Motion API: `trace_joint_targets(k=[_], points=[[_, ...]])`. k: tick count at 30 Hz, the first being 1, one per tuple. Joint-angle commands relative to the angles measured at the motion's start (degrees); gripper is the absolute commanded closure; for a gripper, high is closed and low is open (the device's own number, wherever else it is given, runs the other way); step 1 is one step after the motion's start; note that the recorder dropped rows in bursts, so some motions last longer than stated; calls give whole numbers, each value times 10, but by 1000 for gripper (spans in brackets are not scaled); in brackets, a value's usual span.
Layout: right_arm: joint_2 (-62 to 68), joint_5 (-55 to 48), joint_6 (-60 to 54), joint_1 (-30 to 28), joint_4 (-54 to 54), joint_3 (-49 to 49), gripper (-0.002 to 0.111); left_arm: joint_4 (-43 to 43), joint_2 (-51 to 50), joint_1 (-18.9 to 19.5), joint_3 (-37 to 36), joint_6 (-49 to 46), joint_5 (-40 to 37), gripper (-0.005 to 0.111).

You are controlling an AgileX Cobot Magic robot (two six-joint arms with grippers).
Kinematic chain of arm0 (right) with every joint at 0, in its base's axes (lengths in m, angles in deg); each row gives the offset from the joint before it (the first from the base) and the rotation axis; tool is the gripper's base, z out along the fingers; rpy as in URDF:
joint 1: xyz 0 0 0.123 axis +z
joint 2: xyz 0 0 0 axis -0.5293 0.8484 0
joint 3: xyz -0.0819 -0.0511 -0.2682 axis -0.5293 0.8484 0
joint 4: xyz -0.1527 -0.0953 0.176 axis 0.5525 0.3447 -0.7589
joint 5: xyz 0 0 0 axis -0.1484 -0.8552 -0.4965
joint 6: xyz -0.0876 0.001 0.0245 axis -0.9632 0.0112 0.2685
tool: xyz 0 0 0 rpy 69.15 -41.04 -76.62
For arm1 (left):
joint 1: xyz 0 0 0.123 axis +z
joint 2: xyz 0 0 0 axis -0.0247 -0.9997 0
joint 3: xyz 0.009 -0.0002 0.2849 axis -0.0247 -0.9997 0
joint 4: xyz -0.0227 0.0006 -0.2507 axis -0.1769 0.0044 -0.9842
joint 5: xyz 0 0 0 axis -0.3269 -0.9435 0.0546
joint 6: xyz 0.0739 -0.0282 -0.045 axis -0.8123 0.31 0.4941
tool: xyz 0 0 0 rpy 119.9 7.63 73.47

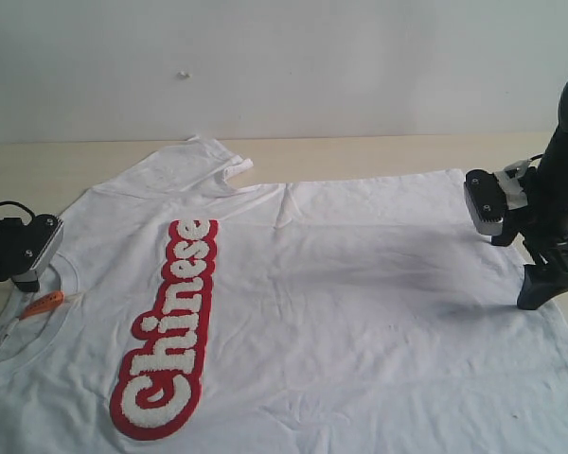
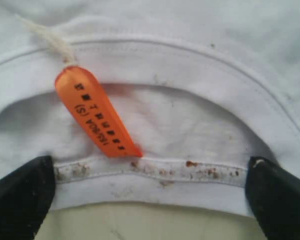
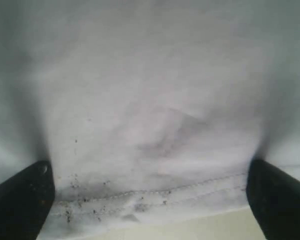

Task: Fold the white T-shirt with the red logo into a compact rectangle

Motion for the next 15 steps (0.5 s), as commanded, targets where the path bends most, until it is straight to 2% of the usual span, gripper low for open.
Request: trace_joint_targets(k=[1,15], points=[[14,-16,16,-2,7,5,3,7,-20,1,-7,0,3,3],[14,-16,29,-2,6,5,3,7,-20,1,-7,0,3,3]])
